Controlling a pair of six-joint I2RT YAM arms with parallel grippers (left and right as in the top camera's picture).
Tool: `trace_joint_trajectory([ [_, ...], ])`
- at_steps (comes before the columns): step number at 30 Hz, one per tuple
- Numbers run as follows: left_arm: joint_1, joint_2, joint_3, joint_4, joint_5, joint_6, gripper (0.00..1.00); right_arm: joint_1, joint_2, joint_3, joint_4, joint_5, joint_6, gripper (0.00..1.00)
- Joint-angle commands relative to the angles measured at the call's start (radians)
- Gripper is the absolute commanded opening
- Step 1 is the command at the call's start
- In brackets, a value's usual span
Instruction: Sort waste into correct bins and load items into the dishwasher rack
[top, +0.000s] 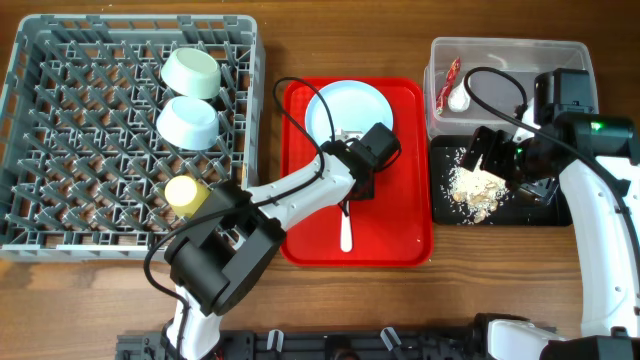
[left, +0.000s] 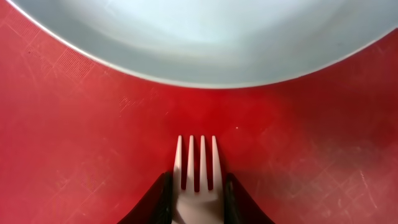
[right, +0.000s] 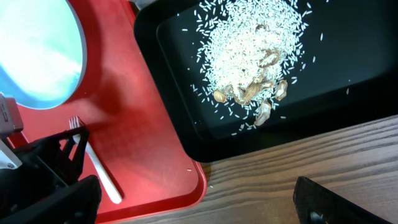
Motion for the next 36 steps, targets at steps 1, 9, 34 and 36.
trace_joint_trajectory([
  [1, -0.008, 0.03, 0.002, -0.026, 0.005, -0.006, 0.25, 0.0, -0.017, 0.017, 0.0, 0.014, -0.005, 1.0],
  [9, 0.003, -0.047, 0.002, -0.076, 0.005, -0.005, 0.26, 0.0, -0.017, 0.017, 0.0, 0.014, -0.005, 1.0],
  [34, 0.292, -0.357, -0.003, -0.176, 0.171, 0.074, 0.39, 0.0, -0.017, 0.017, 0.002, 0.014, -0.002, 1.0],
  [36, 0.261, -0.325, -0.005, -0.176, 0.171, 0.048, 0.41, 0.0, -0.017, 0.017, 0.002, 0.014, -0.001, 1.0],
])
